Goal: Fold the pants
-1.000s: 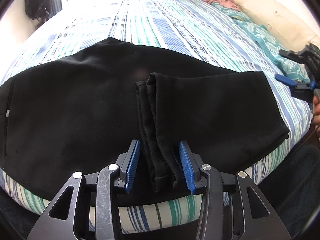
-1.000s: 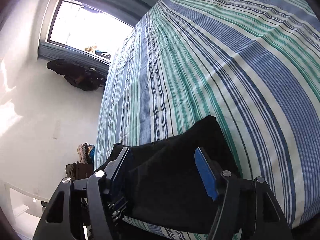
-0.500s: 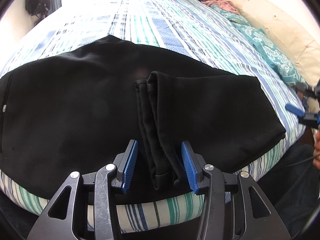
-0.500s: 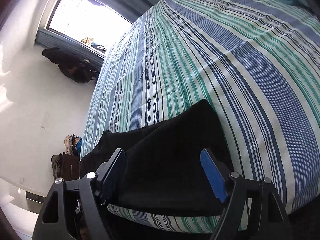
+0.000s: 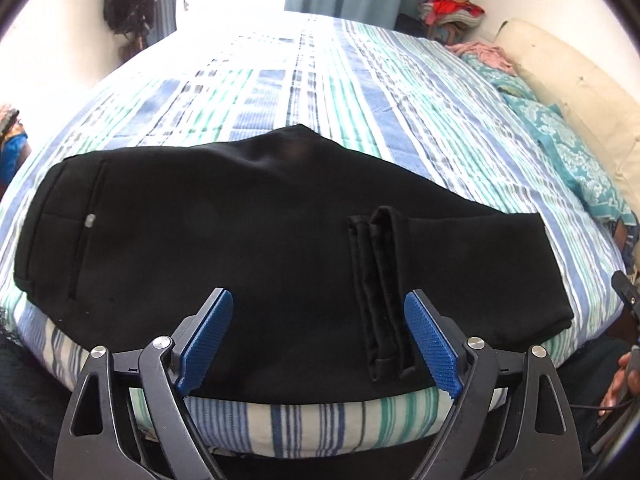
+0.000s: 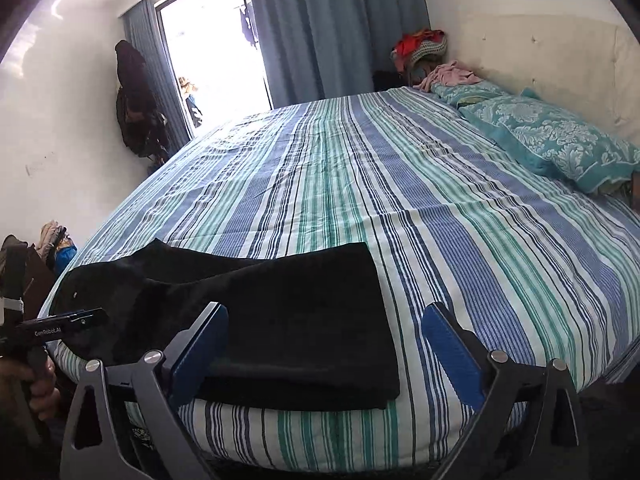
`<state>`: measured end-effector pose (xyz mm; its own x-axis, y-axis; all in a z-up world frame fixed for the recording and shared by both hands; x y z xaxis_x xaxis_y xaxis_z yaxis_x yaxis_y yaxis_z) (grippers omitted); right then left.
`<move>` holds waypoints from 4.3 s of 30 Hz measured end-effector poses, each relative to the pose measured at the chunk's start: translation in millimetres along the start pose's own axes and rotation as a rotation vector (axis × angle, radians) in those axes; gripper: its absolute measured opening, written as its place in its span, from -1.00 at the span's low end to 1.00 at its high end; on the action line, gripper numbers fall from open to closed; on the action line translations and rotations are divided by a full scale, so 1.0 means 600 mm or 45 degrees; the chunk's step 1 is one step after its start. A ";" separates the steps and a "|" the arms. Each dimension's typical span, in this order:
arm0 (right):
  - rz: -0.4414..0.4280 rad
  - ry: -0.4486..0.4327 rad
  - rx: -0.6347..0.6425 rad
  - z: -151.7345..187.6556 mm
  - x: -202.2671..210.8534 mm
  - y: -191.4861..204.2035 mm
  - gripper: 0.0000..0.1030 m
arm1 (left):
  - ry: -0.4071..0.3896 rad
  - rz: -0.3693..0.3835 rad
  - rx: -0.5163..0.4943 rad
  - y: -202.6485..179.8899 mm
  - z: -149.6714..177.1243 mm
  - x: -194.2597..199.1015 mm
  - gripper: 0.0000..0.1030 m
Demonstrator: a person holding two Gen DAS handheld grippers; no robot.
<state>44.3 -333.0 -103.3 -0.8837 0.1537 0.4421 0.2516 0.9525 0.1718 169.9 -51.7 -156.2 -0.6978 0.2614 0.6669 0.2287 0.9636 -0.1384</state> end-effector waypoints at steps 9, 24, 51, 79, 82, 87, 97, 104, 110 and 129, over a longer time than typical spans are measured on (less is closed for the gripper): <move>0.145 0.010 0.083 0.010 -0.020 -0.010 0.89 | -0.017 -0.139 -0.060 0.032 -0.005 0.000 0.73; 0.286 0.045 0.166 0.020 -0.029 -0.012 1.00 | -0.020 -0.306 -0.083 0.091 -0.013 -0.001 0.73; 0.182 0.132 0.297 0.047 -0.054 0.036 1.00 | 0.252 -0.070 0.468 0.430 -0.041 -0.117 0.99; 0.110 0.016 -0.074 -0.014 -0.030 -0.043 1.00 | 0.197 0.271 0.591 0.119 -0.213 0.081 -0.67; 0.138 0.007 -0.123 -0.016 -0.028 -0.061 1.00 | 0.218 0.403 0.534 -0.015 -0.225 0.061 -0.72; 0.228 -0.044 -0.209 -0.022 -0.007 -0.105 1.00 | 0.328 0.523 0.402 -0.232 -0.174 -0.021 -0.83; 0.130 -0.137 -0.683 -0.004 0.032 -0.214 1.00 | 0.277 0.585 0.003 -0.346 -0.099 -0.017 0.22; -0.567 0.173 -0.808 0.015 -0.065 -0.093 0.97 | 0.014 0.190 -0.104 -0.108 -0.147 0.013 0.44; -0.687 0.523 -0.643 0.020 -0.189 -0.022 0.14 | 0.055 -0.043 -0.015 0.043 -0.075 0.012 0.44; -0.702 0.651 -0.192 -0.042 -0.171 0.071 -0.77 | 0.084 -0.117 0.045 0.100 -0.008 0.027 0.43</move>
<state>155.9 -314.6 -119.2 -0.6137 -0.5088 0.6037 -0.0886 0.8042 0.5877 175.8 9.9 -150.1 -0.6682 0.1688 0.7246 0.1412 0.9850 -0.0993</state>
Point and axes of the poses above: each gripper's, at about its wrist camera, not at the fingertips, and x roughly against the way its jaws point, y to its left, z to its underside, the point moved 5 cm from there along -x, roughly the way its jaws point, and after that the axes turned 13 degrees about -y, right-handed, at the moved point
